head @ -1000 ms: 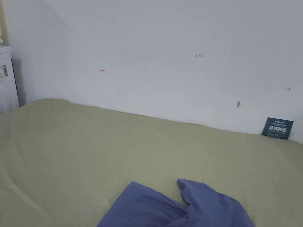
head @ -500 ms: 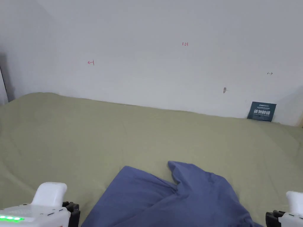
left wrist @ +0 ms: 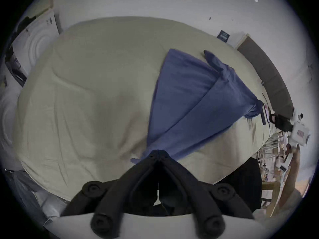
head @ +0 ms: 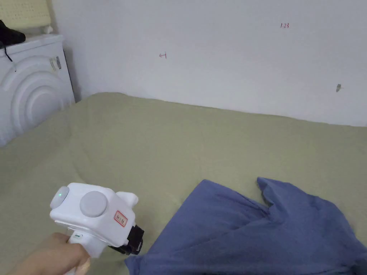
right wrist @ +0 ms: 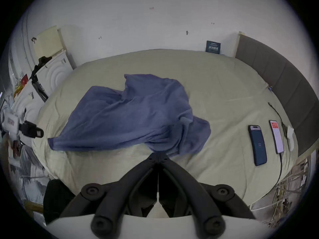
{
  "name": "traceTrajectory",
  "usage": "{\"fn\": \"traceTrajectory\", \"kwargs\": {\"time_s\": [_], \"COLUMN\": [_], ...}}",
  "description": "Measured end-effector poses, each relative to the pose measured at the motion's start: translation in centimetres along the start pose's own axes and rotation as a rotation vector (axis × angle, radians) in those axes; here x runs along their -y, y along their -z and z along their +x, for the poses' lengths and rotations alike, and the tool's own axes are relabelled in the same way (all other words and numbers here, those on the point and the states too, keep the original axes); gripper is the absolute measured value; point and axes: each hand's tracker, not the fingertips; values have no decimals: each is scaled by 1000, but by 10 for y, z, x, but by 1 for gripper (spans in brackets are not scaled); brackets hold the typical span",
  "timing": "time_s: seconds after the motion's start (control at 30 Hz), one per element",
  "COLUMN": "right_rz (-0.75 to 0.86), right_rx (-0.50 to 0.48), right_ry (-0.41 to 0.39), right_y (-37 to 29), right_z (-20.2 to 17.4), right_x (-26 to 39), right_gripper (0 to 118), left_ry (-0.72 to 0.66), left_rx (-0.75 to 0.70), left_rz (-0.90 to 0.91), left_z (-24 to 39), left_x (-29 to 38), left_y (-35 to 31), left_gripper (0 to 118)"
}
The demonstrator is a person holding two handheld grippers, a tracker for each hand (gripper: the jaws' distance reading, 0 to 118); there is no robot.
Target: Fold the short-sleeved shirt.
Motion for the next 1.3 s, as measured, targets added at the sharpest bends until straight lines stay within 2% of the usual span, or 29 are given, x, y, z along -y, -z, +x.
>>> {"fn": "traceTrajectory", "kwargs": {"time_s": [0.03, 0.07, 0.1, 0.13, 0.17, 0.23, 0.33, 0.4, 0.47, 0.5, 0.53, 0.57, 0.6, 0.67, 0.73, 0.83, 1.0, 1.13, 1.27, 1.3], "right_rz": [-12, -20, -26, -34, -42, -54, -65, -65, -66, -66, -66, -66, -68, -72, -75, -74, -100, -153, -269, -297], "right_rx": [2, 5, 4, -2, -7, -13, -10, -14, -14, -11, -4, 0, 0, -5, -9, -34, -17, -44, -39, -26], "right_ry": [-11, -15, -16, -18, -17, -20, -28, -30, -33, -42, -57, -73, -86, -112, -144, -164, -240, -229, -363, -388], "right_y": [3, 5, 7, 9, 10, 13, 18, 20, 22, 23, 24, 25, 27, 33, 43, 69, 146, 217, 273, 284], "right_z": [-1, -2, -2, -2, -3, -4, -5, -6, -7, -8, -9, -10, -11, -13, -16, -14, -5, 5, 3, 2], "right_x": [1, 3, 4, 5, 6, 7, 7, 6, 3, 1, -1, -4, -8, -20, -40, -84, -175, -238, -274, -279], "right_gripper": [0, 0, 0, 0, 0, 0, 0, 0, 0, 0, 0, 0, 0, 0, 0, 0, 0, 1, 2, 7], "left_ry": [-15, -32, -38, -59, -91, -101, -87, -80, -99, -101, -99, -125, -166, -146, -110, -128, -120, -118, -129, -135], "left_rx": [-11, -12, -10, -9, 8, 17, -26, -51, -54, -105, -107, -32, 31, -57, -58, -14, -17, -8, -3, 4], "left_rz": [-5, 9, 0, -15, 38, -16, -90, -107, -89, -55, -28, 10, 28, 64, 66, 30, 65, 44, 33, 27], "left_z": [-1, -2, -5, -6, -4, 0, -4, -1, -5, -3, -3, -13, -15, -14, -11, -8, 1, 1, -2, -2], "left_x": [-3, -3, -4, -2, -1, 3, 7, 12, 18, 20, 20, 21, 22, 19, 19, 23, 27, 24, 24, 25], "left_y": [4, 7, 13, 18, 21, 34, 57, 71, 75, 72, 67, 62, 60, 55, 53, 54, 44, 46, 46, 46], "left_gripper": [78, 78, 92, 118, 118, 106, 105, 95, 55, 41, 17, 5, 5, 5, 5, 5, 5, 5, 5, 5]}}
